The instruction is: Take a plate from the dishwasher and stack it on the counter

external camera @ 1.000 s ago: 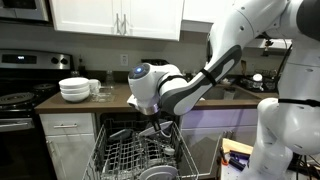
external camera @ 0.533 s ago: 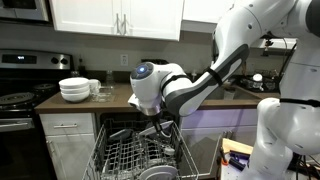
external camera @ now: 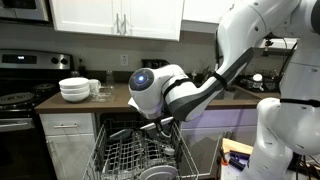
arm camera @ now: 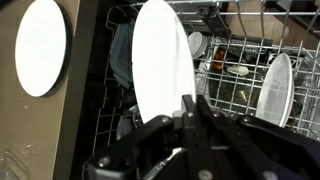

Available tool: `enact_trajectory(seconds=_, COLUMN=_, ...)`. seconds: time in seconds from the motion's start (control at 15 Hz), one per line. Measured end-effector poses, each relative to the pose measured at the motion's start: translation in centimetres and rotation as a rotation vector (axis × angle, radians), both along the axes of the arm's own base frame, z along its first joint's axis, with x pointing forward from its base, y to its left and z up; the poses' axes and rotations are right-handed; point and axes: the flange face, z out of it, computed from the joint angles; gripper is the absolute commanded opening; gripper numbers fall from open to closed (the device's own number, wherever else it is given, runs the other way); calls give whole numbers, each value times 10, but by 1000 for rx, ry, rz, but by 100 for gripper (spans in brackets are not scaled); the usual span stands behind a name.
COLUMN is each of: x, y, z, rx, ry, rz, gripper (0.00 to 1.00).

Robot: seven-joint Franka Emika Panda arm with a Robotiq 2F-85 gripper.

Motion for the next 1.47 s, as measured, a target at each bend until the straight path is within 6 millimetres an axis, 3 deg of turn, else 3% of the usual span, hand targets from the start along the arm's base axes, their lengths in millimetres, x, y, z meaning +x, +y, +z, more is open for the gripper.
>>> enact_trajectory(seconds=0.6, x=-6, y=5, z=10, rx=-128, ry=-189, rz=-43, gripper=3)
enact_trajectory(seconds=1.4, x=-12, y=-14, z=-5, rx=-187, ry=-376, rz=-113, gripper=6)
enact_trajectory(seconds=1.47, x=-12, y=-15, z=-6, rx=-188, ry=-374, rz=-115, gripper=2)
